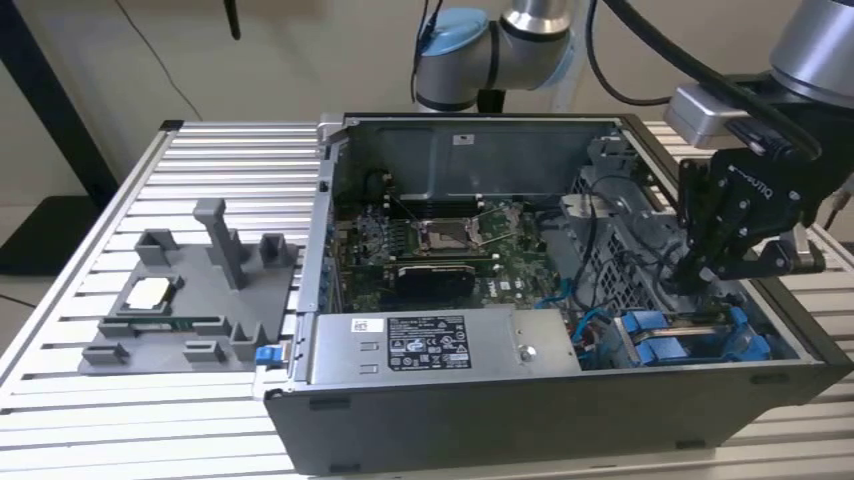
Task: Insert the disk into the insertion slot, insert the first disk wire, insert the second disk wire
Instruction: 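Insert the second disk wire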
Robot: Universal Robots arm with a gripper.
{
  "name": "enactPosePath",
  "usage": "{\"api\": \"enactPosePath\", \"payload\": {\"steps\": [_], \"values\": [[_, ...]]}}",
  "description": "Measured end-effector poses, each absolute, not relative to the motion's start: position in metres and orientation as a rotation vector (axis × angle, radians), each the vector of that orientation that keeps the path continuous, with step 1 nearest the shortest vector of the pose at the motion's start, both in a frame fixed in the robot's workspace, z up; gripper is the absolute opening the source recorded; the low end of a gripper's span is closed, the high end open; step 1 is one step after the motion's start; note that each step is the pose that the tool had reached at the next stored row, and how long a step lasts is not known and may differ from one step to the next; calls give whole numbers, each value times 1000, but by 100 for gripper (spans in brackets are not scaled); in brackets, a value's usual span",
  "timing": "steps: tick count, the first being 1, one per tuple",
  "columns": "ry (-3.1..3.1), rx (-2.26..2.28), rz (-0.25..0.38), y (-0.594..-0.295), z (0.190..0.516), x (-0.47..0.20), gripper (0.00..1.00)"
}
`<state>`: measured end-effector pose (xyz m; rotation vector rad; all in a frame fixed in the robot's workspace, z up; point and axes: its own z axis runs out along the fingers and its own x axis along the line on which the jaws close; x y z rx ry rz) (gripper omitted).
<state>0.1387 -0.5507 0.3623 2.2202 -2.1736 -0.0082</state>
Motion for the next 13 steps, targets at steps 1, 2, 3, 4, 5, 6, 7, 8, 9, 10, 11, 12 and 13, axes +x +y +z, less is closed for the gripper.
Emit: {"api": "enactPosePath", "payload": {"steps": [1, 2, 3, 4, 5, 6, 7, 8, 9, 10, 11, 12, 13], "values": [[-2174, 2220, -8, -552, 362, 139, 16], [-2174, 2220, -8, -554, 362, 139, 16], [-2174, 2220, -9, -555, 361, 139, 16], [-2174, 2221, -9, -555, 359, 139, 16], [-2174, 2221, -9, -556, 357, 139, 16], [-2174, 2221, -10, -556, 355, 139, 16], [-2175, 2222, -11, -556, 354, 140, 16], [-2175, 2222, -12, -556, 352, 141, 16], [-2175, 2222, -11, -557, 351, 143, 16], [-2175, 2222, -12, -557, 351, 144, 16], [-2175, 2222, -11, -557, 350, 145, 16], [-2175, 2222, -12, -557, 349, 146, 16], [-2175, 2222, -12, -558, 348, 146, 16]]}}
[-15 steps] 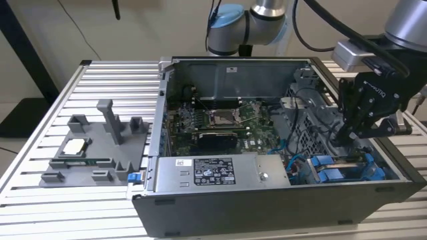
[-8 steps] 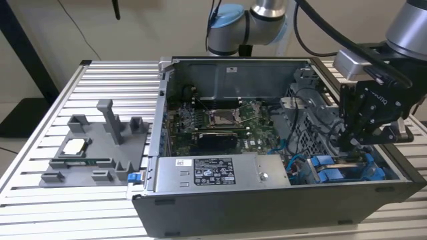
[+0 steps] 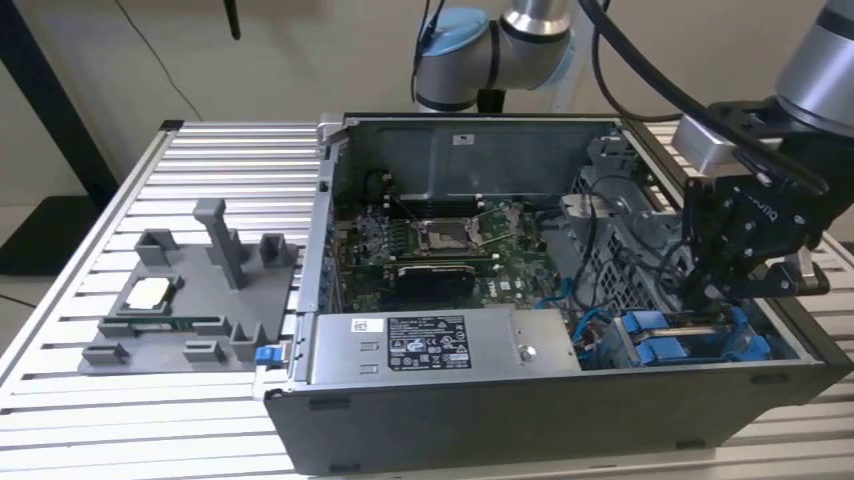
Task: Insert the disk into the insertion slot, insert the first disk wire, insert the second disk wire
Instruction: 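Insert the second disk wire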
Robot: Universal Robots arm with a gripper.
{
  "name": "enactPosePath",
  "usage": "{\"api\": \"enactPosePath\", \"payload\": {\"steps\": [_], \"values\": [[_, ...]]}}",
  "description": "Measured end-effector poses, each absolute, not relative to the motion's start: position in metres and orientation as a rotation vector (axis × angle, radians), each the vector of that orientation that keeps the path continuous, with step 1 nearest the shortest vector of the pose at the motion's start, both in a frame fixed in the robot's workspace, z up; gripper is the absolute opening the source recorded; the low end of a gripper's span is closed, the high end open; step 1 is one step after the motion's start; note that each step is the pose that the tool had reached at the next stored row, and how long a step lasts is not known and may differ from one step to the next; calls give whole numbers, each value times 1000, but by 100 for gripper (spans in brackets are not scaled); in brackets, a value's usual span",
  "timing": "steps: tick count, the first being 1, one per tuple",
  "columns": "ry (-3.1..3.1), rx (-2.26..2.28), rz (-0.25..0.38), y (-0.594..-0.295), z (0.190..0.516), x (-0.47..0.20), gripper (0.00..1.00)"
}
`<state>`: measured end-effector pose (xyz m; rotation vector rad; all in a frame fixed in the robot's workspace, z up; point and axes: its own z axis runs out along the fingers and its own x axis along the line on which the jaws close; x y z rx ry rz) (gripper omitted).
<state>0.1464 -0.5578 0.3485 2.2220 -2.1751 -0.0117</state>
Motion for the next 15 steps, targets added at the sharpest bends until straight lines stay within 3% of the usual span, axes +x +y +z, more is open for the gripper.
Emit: {"api": "enactPosePath", "payload": {"steps": [12, 14, 15], "values": [[-2176, 2223, -11, -559, 337, 147, 16], [-2177, 2224, -14, -559, 338, 147, 17], [-2177, 2224, -14, -559, 343, 147, 24]]}}
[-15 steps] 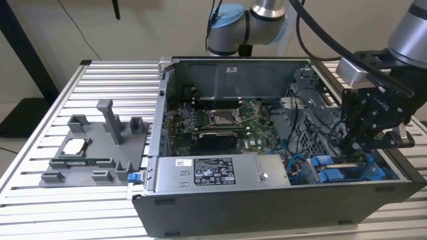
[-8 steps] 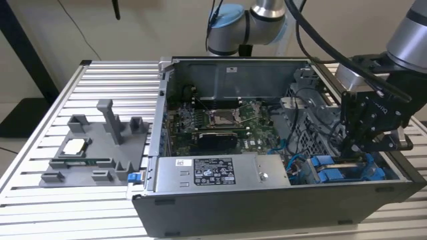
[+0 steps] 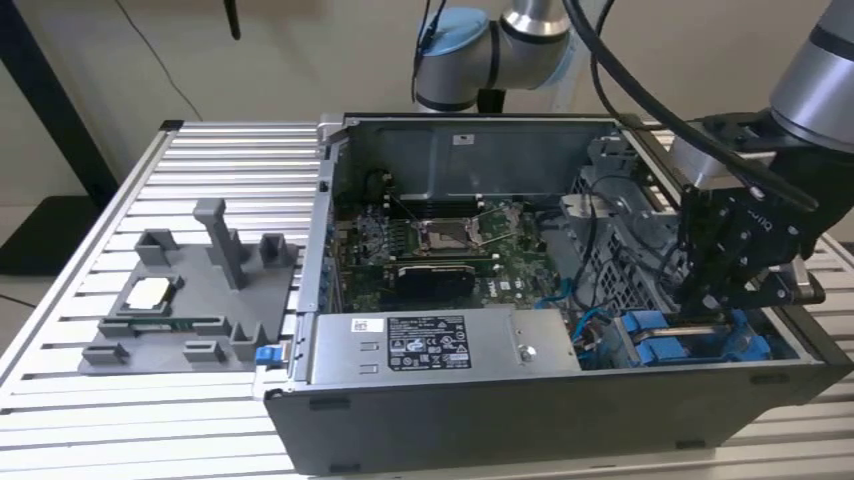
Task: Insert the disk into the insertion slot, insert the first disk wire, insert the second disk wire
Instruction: 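Insert the second disk wire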
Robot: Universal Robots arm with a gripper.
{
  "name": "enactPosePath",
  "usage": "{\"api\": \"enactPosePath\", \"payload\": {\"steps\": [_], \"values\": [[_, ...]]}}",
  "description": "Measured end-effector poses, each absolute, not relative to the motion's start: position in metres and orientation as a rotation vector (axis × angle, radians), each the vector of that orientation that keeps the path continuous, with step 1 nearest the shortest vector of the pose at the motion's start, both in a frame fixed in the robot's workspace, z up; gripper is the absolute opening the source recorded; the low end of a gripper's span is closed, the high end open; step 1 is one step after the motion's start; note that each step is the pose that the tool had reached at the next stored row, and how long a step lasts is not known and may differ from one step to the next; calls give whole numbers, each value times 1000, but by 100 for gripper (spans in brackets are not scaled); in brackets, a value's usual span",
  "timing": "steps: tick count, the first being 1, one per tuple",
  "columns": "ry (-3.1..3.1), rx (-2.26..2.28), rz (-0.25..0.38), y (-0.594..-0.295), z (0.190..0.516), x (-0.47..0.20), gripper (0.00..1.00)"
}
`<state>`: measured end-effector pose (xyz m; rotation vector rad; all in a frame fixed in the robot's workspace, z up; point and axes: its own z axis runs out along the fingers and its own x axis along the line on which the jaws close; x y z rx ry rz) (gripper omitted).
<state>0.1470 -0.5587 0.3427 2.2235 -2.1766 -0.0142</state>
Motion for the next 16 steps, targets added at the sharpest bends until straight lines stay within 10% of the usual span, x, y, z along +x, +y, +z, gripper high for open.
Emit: {"api": "enactPosePath", "payload": {"steps": [16], "values": [[-2172, 2219, -15, -559, 384, 147, 24]]}}
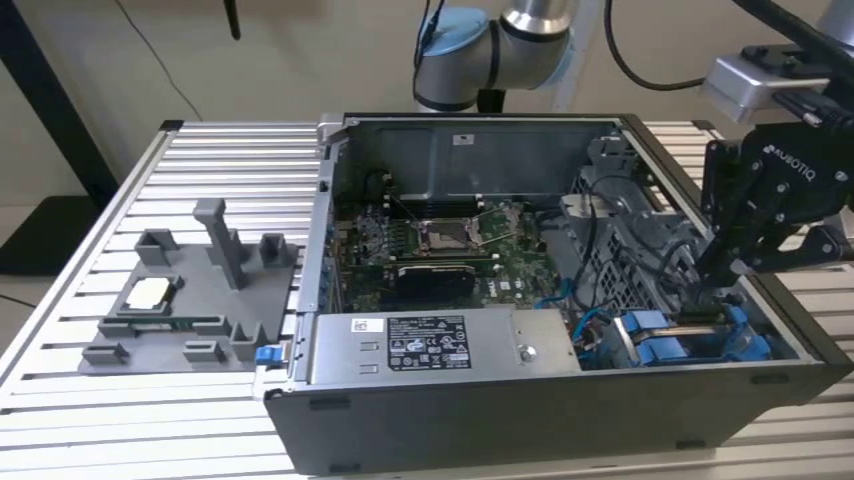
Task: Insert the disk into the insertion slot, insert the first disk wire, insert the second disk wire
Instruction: 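Insert the second disk wire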
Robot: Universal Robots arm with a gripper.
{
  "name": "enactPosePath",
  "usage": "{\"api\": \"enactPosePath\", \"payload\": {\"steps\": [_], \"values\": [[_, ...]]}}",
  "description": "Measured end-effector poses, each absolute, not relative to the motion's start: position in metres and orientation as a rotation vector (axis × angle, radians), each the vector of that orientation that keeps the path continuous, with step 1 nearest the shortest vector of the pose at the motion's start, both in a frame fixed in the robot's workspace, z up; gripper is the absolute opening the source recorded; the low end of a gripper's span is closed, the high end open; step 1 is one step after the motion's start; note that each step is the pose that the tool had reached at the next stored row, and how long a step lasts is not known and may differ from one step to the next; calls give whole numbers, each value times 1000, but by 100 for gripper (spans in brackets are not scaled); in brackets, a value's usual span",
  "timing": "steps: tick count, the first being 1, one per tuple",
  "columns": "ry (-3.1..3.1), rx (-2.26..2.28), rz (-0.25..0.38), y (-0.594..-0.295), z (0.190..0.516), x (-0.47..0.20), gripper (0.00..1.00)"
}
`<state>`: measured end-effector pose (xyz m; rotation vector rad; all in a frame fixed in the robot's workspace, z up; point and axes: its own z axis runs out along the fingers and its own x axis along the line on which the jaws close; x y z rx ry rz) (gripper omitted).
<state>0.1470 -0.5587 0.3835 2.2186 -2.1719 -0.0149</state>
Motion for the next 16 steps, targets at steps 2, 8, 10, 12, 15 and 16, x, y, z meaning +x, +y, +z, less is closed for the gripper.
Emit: {"api": "enactPosePath", "payload": {"steps": [2, 8, 10, 12, 15, 16], "values": [[-2171, 2218, -16, -559, 384, 147, 24], [-2169, 2216, -21, -559, 384, 147, 24], [-2168, 2215, -22, -559, 384, 147, 24], [-2168, 2215, -24, -559, 384, 147, 24], [-2167, 2214, -26, -559, 384, 147, 24], [-2167, 2213, -26, -559, 384, 147, 24]]}}
